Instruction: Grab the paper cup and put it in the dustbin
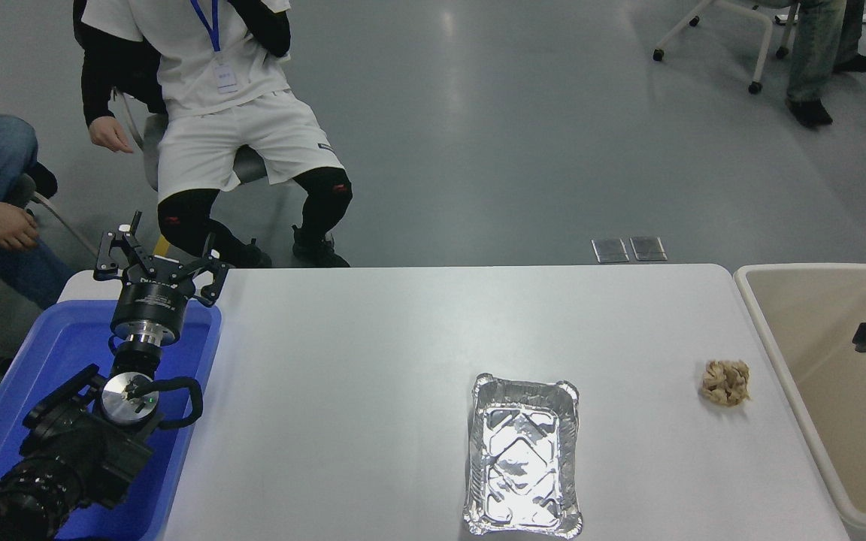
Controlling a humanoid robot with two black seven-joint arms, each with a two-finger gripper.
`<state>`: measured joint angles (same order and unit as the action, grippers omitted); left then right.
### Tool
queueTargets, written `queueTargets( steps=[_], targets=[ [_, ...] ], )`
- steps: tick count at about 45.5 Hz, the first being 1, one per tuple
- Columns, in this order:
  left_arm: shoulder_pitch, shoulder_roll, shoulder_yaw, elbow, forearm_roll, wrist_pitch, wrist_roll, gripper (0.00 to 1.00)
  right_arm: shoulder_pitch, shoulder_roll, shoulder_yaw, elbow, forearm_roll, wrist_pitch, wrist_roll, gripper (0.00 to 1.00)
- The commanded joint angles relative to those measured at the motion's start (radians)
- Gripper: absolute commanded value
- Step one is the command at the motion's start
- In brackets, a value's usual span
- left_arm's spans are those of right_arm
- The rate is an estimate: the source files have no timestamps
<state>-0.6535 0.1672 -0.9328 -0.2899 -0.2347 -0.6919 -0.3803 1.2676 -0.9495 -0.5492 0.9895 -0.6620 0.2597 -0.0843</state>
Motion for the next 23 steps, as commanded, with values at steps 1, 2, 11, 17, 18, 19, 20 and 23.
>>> queueTargets(
  steps=[1, 2, 11, 17, 18, 19, 20, 23],
  targets=[
    [0.000, 0.000, 0.000, 0.000, 0.000, 0.000, 0.000, 0.99, 0.144, -0.009, -0.017, 0.158, -0.065, 0.052, -0.051, 0.99],
    [0.000, 0.000, 0.000, 0.000, 0.000, 0.000, 0.000, 0.99, 0.160, -0.009, -0.026, 0.173, -0.065, 0.052, -0.054, 0.99],
    [0.000, 0.000, 0.000, 0.000, 0.000, 0.000, 0.000, 0.99, 0.328, 0.044, -0.201, 0.282, -0.065, 0.064, -0.055, 1.00],
    [0.000, 0.000, 0.000, 0.000, 0.000, 0.000, 0.000, 0.99, 0.487, 0.130, -0.397, 0.342, -0.050, 0.111, -0.054, 1.00],
    [0.000, 0.000, 0.000, 0.000, 0.000, 0.000, 0.000, 0.99, 0.510, 0.147, -0.423, 0.351, -0.048, 0.116, -0.052, 1.00],
    [0.000, 0.000, 0.000, 0.000, 0.000, 0.000, 0.000, 0.99, 0.530, 0.164, -0.446, 0.360, -0.045, 0.121, -0.052, 1.00],
    [0.000, 0.000, 0.000, 0.000, 0.000, 0.000, 0.000, 0.99, 0.550, 0.184, -0.465, 0.368, -0.045, 0.125, -0.052, 1.00],
    [0.000, 0.000, 0.000, 0.000, 0.001, 0.000, 0.000, 0.99, 0.605, 0.254, -0.527, 0.376, -0.030, 0.131, -0.052, 1.00]
  ],
)
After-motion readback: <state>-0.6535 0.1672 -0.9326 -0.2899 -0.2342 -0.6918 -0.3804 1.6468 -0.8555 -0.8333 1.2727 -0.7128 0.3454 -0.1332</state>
